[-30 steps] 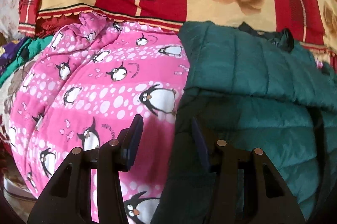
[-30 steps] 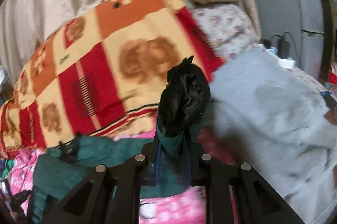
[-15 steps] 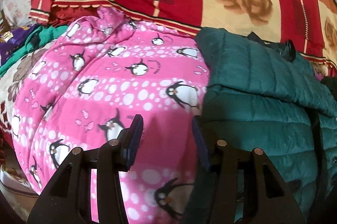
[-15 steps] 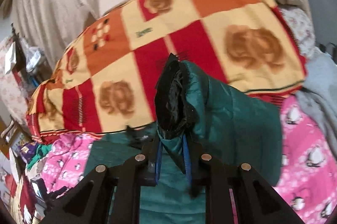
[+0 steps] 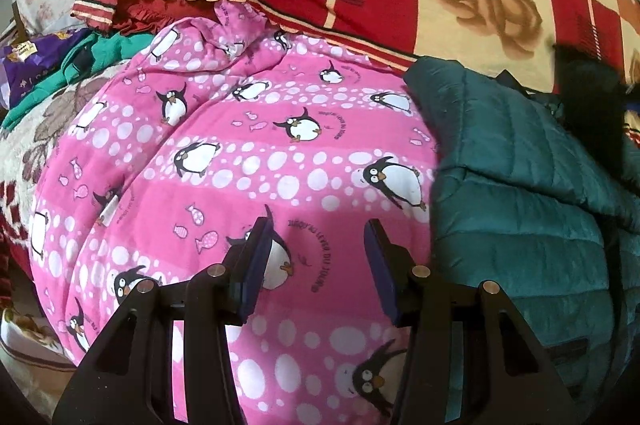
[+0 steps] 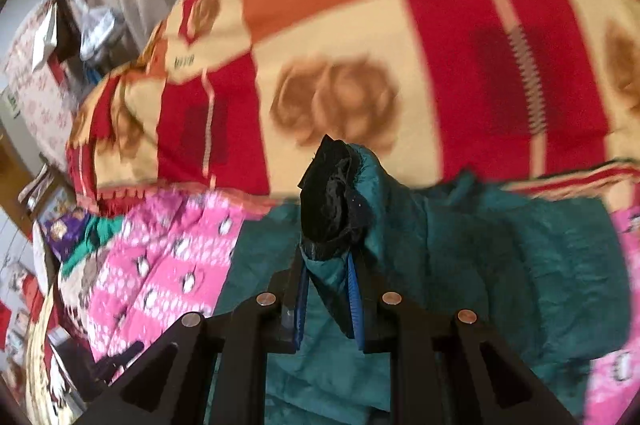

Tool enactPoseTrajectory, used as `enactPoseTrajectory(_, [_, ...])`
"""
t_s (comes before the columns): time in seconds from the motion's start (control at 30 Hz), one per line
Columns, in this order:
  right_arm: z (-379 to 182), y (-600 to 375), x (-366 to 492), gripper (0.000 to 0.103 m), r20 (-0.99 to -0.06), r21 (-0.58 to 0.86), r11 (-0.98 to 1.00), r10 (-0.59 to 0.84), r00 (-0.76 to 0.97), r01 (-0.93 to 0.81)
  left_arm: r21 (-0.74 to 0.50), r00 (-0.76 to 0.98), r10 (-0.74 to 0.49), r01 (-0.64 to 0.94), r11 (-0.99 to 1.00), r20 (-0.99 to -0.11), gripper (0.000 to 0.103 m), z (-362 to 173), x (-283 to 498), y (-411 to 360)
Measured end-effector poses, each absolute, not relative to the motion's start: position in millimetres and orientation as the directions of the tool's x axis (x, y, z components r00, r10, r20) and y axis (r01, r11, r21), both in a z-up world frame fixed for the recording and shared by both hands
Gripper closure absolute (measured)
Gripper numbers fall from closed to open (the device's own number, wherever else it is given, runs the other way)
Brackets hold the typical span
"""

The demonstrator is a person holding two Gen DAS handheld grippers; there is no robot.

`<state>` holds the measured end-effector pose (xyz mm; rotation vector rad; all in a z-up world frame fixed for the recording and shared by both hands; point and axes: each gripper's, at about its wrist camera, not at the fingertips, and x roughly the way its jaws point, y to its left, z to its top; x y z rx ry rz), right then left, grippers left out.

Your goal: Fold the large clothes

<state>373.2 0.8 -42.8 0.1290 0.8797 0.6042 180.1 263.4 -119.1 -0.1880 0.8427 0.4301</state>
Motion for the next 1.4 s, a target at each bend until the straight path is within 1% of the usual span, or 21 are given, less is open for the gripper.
enactPoseTrajectory(0.13, [-99.6,23.2,375.4,0.085,-0.762,0.339,0.844,0.506,0.404,-0.417,0.014,0.577,0.299,-0.445,0.895,-0.760,0.056,-120.7,182.3,263.5])
enactPoseTrajectory(0.17, [-110.2,24.3,374.5,0.081,-0.780,0.336,0.850,0.493,0.386,-0.405,0.016,0.575,0.300,-0.445,0.895,-0.761,0.056,-121.1,182.3,263.7])
enactPoseTrajectory(0.2, [-119.3,23.6,371.4,0.077,-0.779,0.353,0.839,0.509,0.366,-0.414,0.022,0.571,0.303,-0.446,0.895,-0.763,0.056,-121.9,183.2,262.7])
enactPoseTrajectory(0.23, [-120.4,22.6,368.0,0.067,-0.769,0.364,0.826,0.528,0.362,-0.431,0.026,0.567,0.304,-0.446,0.895,-0.765,0.056,-122.9,184.3,261.5])
enactPoseTrajectory(0.27, [-119.0,21.3,364.6,0.064,-0.761,0.363,0.817,0.537,0.363,-0.448,0.030,0.565,0.305,-0.443,0.896,-0.766,0.056,-123.6,185.7,259.5])
enactPoseTrajectory(0.43, [-101.6,-1.9,339.4,0.060,-0.770,0.335,0.791,0.543,0.334,-0.512,0.030,0.582,0.299,-0.425,0.905,-0.756,0.056,-121.7,189.7,246.4])
enactPoseTrajectory(0.5, [-87.2,-21.8,322.4,0.060,-0.764,0.262,0.800,0.513,0.391,-0.539,0.010,0.617,0.285,-0.409,0.913,-0.733,0.056,-116.2,188.2,238.1])
enactPoseTrajectory(0.57, [-78.8,-52.2,305.4,0.060,-0.770,0.150,0.832,0.438,0.465,-0.534,-0.048,0.676,0.230,-0.367,0.929,-0.700,0.056,-107.7,188.9,226.8])
enactPoseTrajectory(0.6, [-76.8,-73.2,296.0,0.060,-0.769,0.072,0.853,0.378,0.516,-0.517,-0.077,0.701,0.197,-0.339,0.938,-0.685,0.056,-104.2,191.0,221.1])
enactPoseTrajectory(0.7, [-79.1,-129.6,279.2,0.060,-0.746,-0.043,0.889,0.275,0.606,-0.456,-0.169,0.743,0.052,-0.219,0.961,-0.667,0.056,-93.7,208.9,195.8])
enactPoseTrajectory(0.73, [-80.5,-144.8,275.9,0.060,-0.736,-0.060,0.898,0.255,0.627,-0.436,-0.201,0.740,0.001,-0.184,0.962,-0.672,0.052,-91.4,219.1,185.4])
enactPoseTrajectory(0.77, [-82.0,-161.5,273.0,0.060,-0.725,-0.069,0.908,0.239,0.646,-0.413,-0.228,0.734,-0.044,-0.152,0.962,-0.677,0.044,-89.3,231.2,175.4])
enactPoseTrajectory(0.83, [-88.1,-200.2,267.6,0.060,-0.702,-0.069,0.936,0.200,0.683,-0.345,-0.246,0.735,-0.088,-0.110,0.963,-0.672,0.041,-80.6,249.0,155.0])
enactPoseTrajectory(0.9, [-90.4,-223.1,276.4,0.060,-0.736,-0.060,0.959,0.144,0.661,-0.276,-0.212,0.731,-0.103,-0.058,0.976,-0.675,0.041,-70.8,272.3,128.2])
enactPoseTrajectory(0.97, [-89.2,-241.6,282.6,0.060,-0.741,-0.007,0.968,0.164,0.651,-0.251,-0.199,0.727,-0.121,-0.022,0.980,-0.676,0.041,-65.3,294.0,112.1])
enactPoseTrajectory(1.07, [-90.6,-264.0,290.3,0.060,-0.748,0.066,0.976,0.187,0.636,-0.210,-0.191,0.725,-0.091,-0.056,0.980,-0.683,0.041,-64.8,319.0,107.0])
enactPoseTrajectory(1.23, [-103.9,-281.6,299.2,0.060,-0.790,0.106,0.981,0.184,0.585,-0.165,-0.257,0.685,-0.147,-0.060,0.965,-0.714,0.042,-87.4,338.1,106.6])
enactPoseTrajectory(1.3, [-106.9,-285.9,300.3,0.060,-0.796,0.115,0.982,0.181,0.578,-0.149,-0.266,0.672,-0.155,-0.064,0.962,-0.724,0.055,-96.0,340.7,101.9])
enactPoseTrajectory(1.33, [-107.6,-288.2,300.6,0.060,-0.796,0.120,0.983,0.181,0.578,-0.142,-0.249,0.666,-0.142,-0.069,0.966,-0.733,0.076,-98.2,340.8,99.1])
enactPoseTrajectory(1.37, [-107.8,-289.9,300.4,0.060,-0.795,0.124,0.983,0.181,0.579,-0.136,-0.225,0.655,-0.122,-0.075,0.972,-0.746,0.089,-99.6,340.7,95.1])
enactPoseTrajectory(1.4, [-107.4,-290.5,299.7,0.060,-0.794,0.127,0.983,0.181,0.580,-0.132,-0.215,0.658,-0.115,-0.073,0.974,-0.744,0.089,-97.5,338.9,92.4])
